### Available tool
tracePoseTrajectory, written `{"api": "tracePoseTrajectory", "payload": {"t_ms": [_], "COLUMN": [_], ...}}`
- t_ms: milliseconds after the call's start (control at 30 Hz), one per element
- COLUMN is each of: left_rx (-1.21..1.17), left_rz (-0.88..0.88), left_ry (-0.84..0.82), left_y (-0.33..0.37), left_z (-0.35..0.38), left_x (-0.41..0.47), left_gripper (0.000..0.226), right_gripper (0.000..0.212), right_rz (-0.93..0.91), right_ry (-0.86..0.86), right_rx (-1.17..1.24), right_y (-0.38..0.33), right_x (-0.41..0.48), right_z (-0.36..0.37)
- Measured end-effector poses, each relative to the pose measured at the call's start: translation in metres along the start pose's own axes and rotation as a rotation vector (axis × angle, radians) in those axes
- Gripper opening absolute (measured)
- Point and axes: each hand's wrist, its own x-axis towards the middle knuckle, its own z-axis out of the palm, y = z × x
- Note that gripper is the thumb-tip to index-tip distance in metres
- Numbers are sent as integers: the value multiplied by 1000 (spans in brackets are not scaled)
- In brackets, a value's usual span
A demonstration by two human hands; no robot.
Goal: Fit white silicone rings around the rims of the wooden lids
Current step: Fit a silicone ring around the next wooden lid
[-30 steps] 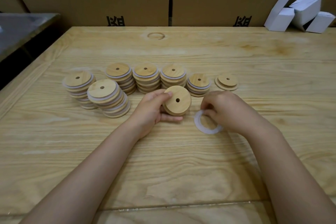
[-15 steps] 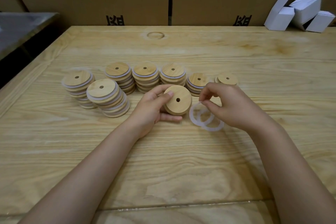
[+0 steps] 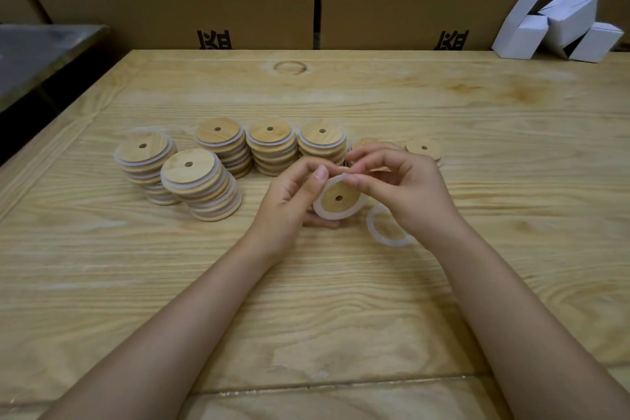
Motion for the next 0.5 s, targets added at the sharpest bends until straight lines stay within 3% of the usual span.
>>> {"api": "tracePoseTrajectory", "payload": {"t_ms": [233,500], "left_rx": [77,179], "left_rz": [100,98], "left_ry": [70,146], "left_y": [-7,-12], "left_z": [1,-1], "left_x": [0,1], "left_gripper": [8,6], "right_gripper": [6,8], "right_rz": [92,106], "right_ry": [66,108], "right_rx": [109,28], "right_y": [7,12], "right_x": [1,3], "right_z": [8,6]}}
